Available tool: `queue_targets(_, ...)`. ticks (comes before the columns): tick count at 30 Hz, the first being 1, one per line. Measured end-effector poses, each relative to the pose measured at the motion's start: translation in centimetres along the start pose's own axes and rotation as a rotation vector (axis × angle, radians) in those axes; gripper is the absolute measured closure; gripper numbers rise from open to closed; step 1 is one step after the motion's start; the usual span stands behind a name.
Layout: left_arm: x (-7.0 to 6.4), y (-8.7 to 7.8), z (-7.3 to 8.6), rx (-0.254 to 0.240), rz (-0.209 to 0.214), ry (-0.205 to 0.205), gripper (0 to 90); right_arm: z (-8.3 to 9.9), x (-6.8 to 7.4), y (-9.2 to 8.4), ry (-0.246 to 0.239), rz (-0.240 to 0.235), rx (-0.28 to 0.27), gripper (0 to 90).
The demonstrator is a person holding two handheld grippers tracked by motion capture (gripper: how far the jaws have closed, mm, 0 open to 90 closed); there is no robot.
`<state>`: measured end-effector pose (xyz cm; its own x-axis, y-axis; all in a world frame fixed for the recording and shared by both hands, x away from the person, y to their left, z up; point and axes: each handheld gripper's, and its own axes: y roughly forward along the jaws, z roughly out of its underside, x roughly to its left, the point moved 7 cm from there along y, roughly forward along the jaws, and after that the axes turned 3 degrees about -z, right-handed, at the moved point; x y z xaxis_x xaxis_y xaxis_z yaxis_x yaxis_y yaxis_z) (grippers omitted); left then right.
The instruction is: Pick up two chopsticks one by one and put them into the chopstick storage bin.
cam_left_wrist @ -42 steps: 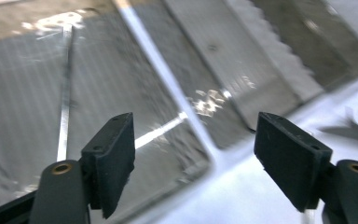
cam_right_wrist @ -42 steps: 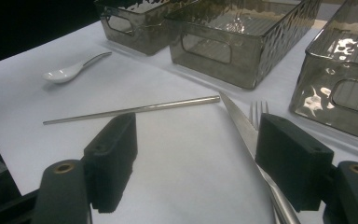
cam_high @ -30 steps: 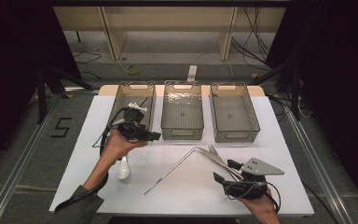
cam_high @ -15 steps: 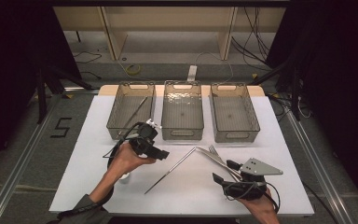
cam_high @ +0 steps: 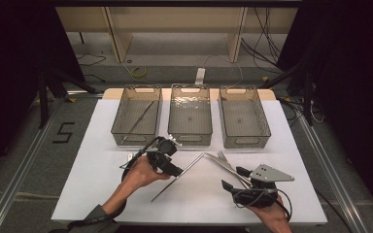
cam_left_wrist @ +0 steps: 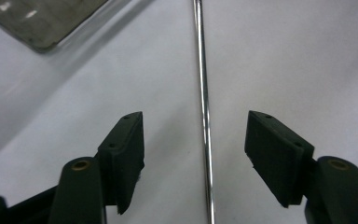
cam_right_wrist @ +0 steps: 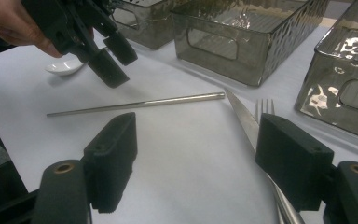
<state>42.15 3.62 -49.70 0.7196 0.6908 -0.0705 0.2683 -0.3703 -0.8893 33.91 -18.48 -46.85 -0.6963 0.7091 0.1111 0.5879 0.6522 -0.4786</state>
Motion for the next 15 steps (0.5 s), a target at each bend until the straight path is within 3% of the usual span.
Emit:
queue_targets(4, -0.6, 0.6, -0.2, 0.010, 0.013, 0.011, 41.2, 0.0, -0.1, 0.0, 0.003, 0.000, 0.001, 29.9)
queue_targets(7, -1.1, 1.2, -0.2, 0.034, 0.005, 0.043, 43.9, 0.0, 0.0, 0.0, 0.003, 0.002, 0.003, 29.9)
queue_targets(15, -1.7, 2.3, -0.3, 0.078, 0.011, 0.078, 58.7, 0.1, -0.1, 0.1, 0.003, 0.000, 0.007, 29.9)
